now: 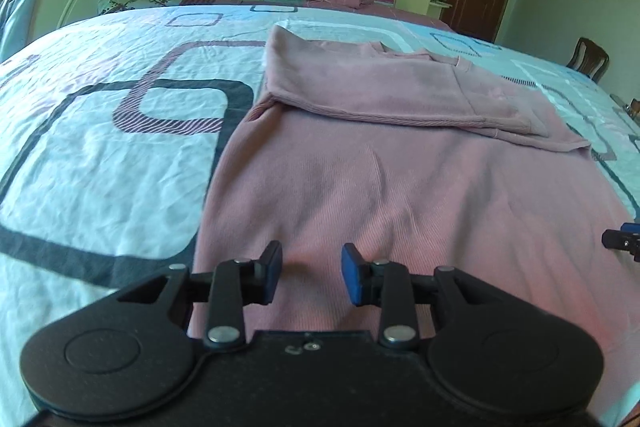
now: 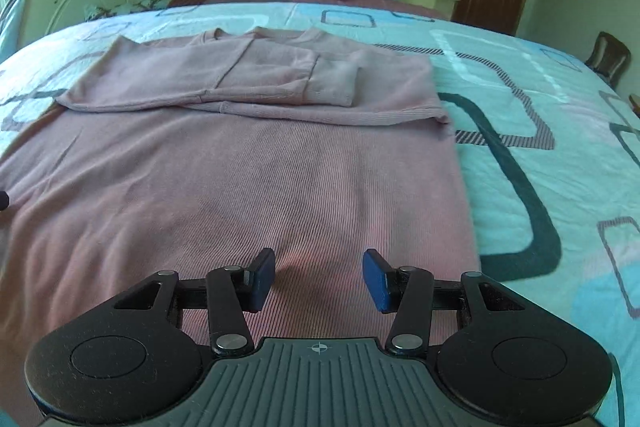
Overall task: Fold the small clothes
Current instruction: 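Open both grippers and move back over the hem of the sweatshirt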
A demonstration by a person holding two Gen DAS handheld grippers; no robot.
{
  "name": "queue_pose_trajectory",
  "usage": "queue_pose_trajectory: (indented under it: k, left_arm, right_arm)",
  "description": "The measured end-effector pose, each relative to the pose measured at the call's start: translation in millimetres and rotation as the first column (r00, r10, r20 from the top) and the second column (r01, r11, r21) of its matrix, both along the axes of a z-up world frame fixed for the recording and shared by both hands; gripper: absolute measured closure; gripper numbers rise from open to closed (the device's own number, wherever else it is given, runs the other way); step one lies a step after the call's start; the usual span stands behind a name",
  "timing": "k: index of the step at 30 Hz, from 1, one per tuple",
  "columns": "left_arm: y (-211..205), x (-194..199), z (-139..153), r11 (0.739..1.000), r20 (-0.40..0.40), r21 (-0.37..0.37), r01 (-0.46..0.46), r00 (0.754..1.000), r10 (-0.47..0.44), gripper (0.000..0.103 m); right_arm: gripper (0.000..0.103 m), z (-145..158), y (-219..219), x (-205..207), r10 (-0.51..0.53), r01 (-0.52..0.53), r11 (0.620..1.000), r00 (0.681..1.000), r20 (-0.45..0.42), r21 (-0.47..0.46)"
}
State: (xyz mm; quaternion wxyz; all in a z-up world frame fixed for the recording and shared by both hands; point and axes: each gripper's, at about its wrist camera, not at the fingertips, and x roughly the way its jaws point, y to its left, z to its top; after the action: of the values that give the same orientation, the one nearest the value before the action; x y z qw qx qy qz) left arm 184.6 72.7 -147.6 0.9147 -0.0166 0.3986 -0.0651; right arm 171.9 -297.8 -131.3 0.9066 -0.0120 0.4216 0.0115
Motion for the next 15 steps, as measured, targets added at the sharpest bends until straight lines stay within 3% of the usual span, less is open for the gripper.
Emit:
queue_pose_trajectory:
  k: [5, 15]
  left_arm:
    - [15, -24, 2, 0.999, 0.0, 0.012, -0.033, 0.999, 0.033, 0.068]
    - [44, -67, -2, 0.996, -0.08, -0.024, -0.081, 0.994, 0.079, 0.065]
  right_arm:
    - [0.055, 6, -3, -30, -0.031, 0.031, 0.999, 1.0, -0.002, -0.023]
    - [0.054, 6, -44, -83, -0.179, 0.176, 0.981, 0.983, -0.034, -0.076]
